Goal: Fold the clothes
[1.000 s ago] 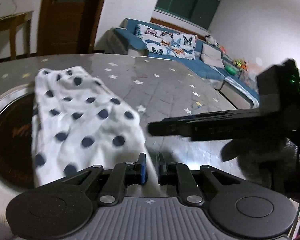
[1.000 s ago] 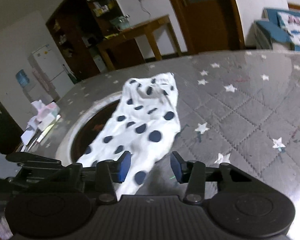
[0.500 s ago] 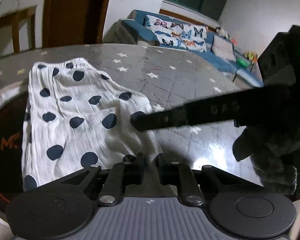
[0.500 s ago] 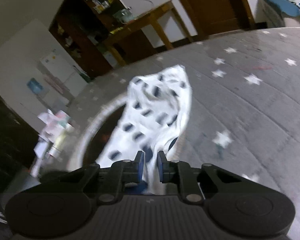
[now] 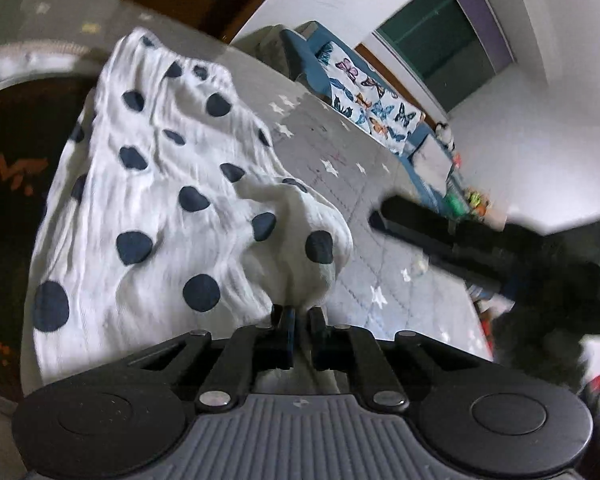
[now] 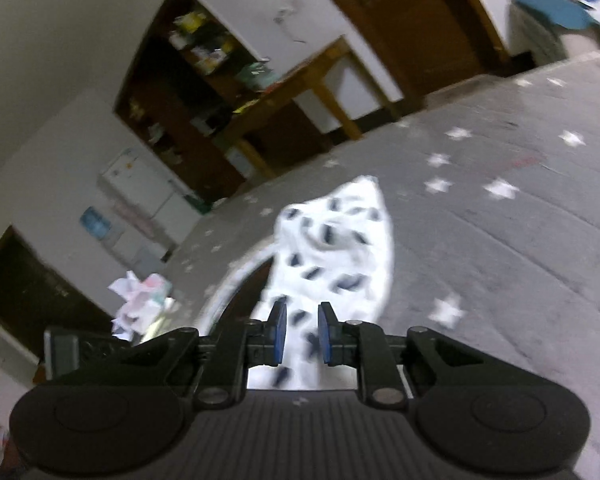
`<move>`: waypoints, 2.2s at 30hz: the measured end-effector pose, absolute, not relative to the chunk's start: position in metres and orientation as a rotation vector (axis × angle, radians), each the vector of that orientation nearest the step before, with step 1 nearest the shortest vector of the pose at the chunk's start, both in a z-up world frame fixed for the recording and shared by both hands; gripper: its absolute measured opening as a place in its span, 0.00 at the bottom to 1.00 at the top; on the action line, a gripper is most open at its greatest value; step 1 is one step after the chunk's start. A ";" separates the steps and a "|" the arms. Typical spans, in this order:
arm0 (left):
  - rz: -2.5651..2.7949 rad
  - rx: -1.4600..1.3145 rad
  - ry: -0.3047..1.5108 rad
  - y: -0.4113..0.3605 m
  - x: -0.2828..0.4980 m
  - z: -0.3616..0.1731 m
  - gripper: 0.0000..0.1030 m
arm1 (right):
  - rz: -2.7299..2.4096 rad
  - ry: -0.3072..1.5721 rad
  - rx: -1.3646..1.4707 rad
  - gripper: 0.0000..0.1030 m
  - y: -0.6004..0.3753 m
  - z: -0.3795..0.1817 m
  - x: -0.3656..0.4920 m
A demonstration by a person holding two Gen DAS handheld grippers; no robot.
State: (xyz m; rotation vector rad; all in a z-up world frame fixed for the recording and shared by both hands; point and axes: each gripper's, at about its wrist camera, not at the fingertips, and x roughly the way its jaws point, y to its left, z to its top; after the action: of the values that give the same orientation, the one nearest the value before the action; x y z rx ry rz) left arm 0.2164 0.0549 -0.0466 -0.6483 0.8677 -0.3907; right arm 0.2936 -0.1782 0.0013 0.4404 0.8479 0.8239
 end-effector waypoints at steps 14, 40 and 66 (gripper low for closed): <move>-0.386 -0.678 0.872 0.070 0.216 -0.045 0.09 | 0.875 0.922 0.452 0.12 -0.165 -0.050 0.285; -0.291 -0.334 0.805 0.060 0.171 -0.019 0.18 | 0.735 0.743 0.125 0.28 -0.178 -0.025 0.238; -0.191 -0.119 0.756 0.063 0.175 -0.005 0.17 | 0.692 0.599 -0.136 0.41 -0.151 0.005 0.195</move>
State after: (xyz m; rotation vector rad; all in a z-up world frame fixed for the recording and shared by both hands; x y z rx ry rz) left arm 0.1748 0.0629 -0.0045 -0.1188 0.7562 -0.1912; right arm 0.1952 -0.1510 0.0049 -0.1362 0.5987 0.6924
